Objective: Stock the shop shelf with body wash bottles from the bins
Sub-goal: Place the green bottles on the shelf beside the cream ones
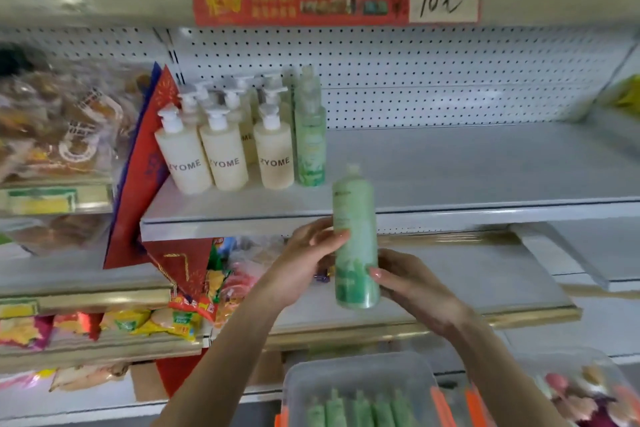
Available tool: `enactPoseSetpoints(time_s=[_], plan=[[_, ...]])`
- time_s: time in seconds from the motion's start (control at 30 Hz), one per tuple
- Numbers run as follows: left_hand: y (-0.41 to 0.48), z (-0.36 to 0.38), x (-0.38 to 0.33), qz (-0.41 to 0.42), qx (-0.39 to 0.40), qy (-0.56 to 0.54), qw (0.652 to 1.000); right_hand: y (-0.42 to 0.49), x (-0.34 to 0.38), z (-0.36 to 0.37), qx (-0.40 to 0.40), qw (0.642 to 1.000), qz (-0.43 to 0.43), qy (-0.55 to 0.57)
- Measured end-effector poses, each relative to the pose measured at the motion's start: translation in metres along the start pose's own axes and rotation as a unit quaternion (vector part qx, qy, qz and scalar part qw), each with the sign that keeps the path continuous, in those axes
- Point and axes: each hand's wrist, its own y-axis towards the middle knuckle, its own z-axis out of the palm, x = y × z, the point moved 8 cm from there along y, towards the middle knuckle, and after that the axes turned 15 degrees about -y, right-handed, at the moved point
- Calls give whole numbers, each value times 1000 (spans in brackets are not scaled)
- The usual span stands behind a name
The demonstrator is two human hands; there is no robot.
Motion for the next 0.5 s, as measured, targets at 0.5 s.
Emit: enactPoseSetpoints(time_s=[0.5], plan=[[63, -15, -84, 235, -53, 135, 961, 86, 43, -40, -99, 988, -28, -116]])
